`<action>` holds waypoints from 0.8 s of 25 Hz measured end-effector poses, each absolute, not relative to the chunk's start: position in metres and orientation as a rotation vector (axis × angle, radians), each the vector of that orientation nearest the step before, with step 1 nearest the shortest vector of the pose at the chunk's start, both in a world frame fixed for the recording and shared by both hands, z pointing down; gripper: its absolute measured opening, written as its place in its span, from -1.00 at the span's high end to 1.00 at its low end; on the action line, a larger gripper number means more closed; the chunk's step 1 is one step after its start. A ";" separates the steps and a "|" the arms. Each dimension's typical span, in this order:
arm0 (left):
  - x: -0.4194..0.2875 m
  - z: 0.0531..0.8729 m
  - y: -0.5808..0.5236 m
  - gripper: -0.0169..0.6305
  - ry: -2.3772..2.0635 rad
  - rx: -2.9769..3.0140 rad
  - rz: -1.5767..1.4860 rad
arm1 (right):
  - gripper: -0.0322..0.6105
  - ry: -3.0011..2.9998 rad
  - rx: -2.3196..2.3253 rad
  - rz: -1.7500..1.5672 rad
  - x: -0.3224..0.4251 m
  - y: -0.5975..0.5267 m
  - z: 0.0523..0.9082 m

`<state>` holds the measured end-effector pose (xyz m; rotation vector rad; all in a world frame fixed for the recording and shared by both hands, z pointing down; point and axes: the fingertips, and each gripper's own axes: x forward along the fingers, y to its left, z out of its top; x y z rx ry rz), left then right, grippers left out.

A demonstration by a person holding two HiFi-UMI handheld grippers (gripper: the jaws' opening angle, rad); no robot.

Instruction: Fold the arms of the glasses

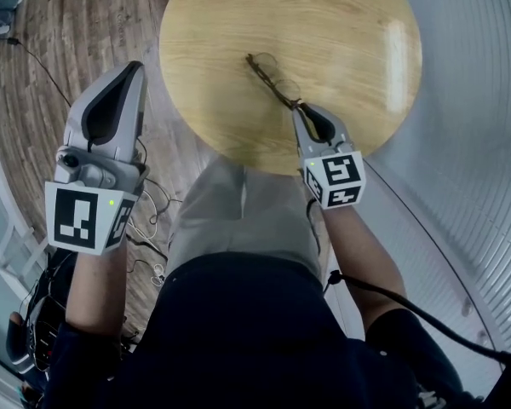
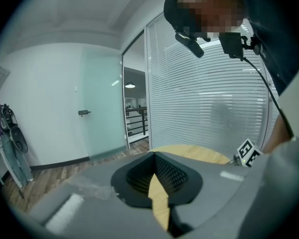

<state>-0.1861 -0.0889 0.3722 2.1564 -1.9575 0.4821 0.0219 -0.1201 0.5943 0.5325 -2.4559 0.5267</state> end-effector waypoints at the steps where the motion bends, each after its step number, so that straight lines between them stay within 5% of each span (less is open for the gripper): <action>1: -0.187 0.373 -0.092 0.94 -1.957 2.152 0.485 | 0.74 -2.454 0.529 0.528 0.021 -0.124 0.595; 20: -0.203 0.369 -0.087 0.94 -2.005 2.104 0.497 | 0.74 -2.399 0.488 0.508 0.004 -0.138 0.622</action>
